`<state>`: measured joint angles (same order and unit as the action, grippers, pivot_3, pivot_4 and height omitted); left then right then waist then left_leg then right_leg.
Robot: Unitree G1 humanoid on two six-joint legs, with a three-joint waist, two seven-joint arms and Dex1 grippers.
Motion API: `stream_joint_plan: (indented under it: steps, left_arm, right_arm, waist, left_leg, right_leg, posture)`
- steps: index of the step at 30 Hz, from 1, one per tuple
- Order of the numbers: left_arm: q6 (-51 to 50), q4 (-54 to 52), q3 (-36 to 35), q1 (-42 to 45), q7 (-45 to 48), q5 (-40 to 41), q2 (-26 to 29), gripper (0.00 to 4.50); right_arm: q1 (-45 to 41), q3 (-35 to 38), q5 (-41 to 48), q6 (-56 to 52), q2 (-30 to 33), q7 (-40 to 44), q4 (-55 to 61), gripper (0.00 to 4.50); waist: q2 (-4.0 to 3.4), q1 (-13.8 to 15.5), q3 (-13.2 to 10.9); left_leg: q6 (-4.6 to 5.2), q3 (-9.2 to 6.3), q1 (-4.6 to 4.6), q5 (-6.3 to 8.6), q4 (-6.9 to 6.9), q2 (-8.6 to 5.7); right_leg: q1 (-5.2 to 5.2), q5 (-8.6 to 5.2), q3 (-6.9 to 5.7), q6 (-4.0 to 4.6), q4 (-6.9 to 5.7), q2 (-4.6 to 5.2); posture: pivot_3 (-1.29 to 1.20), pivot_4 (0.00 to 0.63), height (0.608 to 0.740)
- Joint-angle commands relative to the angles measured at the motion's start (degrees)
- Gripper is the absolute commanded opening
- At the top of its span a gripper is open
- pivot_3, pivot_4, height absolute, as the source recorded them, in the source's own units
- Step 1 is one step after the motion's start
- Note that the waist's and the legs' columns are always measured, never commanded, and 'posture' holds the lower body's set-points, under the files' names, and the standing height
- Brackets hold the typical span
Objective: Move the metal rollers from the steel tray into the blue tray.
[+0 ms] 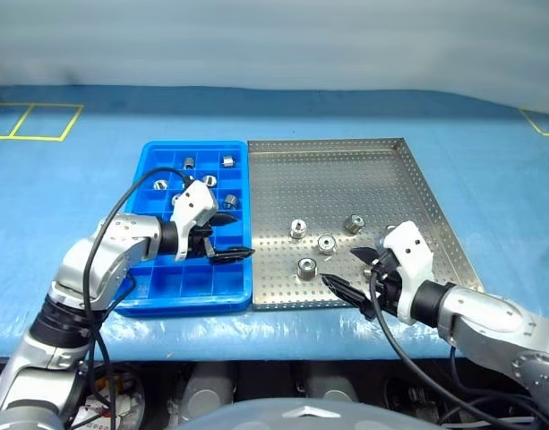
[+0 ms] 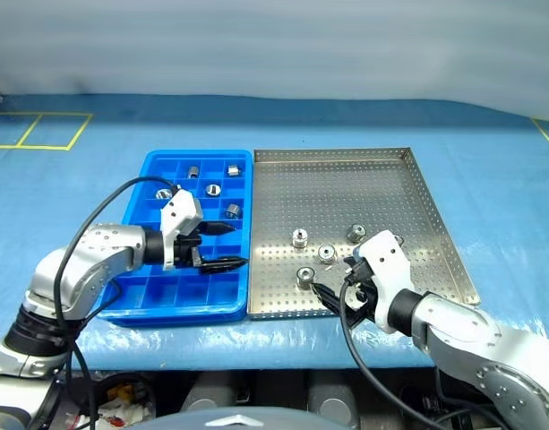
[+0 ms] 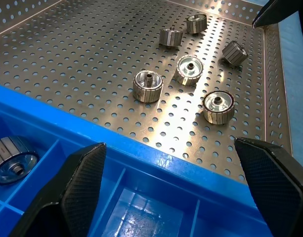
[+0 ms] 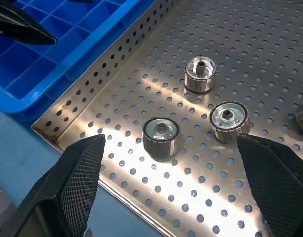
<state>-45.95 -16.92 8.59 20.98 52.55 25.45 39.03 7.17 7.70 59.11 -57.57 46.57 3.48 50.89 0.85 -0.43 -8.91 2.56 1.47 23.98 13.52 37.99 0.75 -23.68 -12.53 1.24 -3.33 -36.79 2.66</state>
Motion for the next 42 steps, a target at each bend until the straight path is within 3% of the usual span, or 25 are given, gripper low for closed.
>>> stream_joint_plan:
  steps: [1, 36, 42]
  left_arm:
    - [-0.21, -2.88, -0.57, 0.09, 0.18, 1.07, 0.38, 4.5]
    - [2.28, -1.55, -0.53, 1.92, 0.2, 0.6, -1.06, 4.5]
    - [3.53, 2.43, 6.61, 8.94, 3.08, -2.6, -3.14, 4.5]
  right_arm:
    - [0.29, -0.29, -2.97, 2.07, -0.73, 0.68, 1.8, 4.47]
    - [1.71, 0.71, -6.82, 0.74, -3.34, 2.78, 1.91, 4.47]
    - [0.86, 0.37, -7.24, 1.09, -4.3, 2.27, 1.95, 4.47]
  waist:
    - [0.0, 0.01, 0.0]
    - [0.0, 0.01, 0.0]
    - [0.0, 0.54, 0.0]
  left_leg:
    - [0.0, 0.0, 0.0, 0.0, 0.0, 0.0]
    - [0.0, 0.01, 0.0, 0.0, 0.0, 0.0]
    - [0.0, -0.01, 0.0, 0.0, 0.09, -0.04]
  right_leg:
    - [0.0, 0.0, 0.0, 0.0, 0.0, 0.0]
    - [0.0, 0.0, -0.01, 0.0, -0.01, -0.01]
    - [0.05, 0.02, -0.02, -0.03, -0.01, -0.02]
  posture:
    - [0.03, 0.15, 0.74]
    - [0.02, 0.15, 0.74]
    - [0.01, 0.15, 0.74]
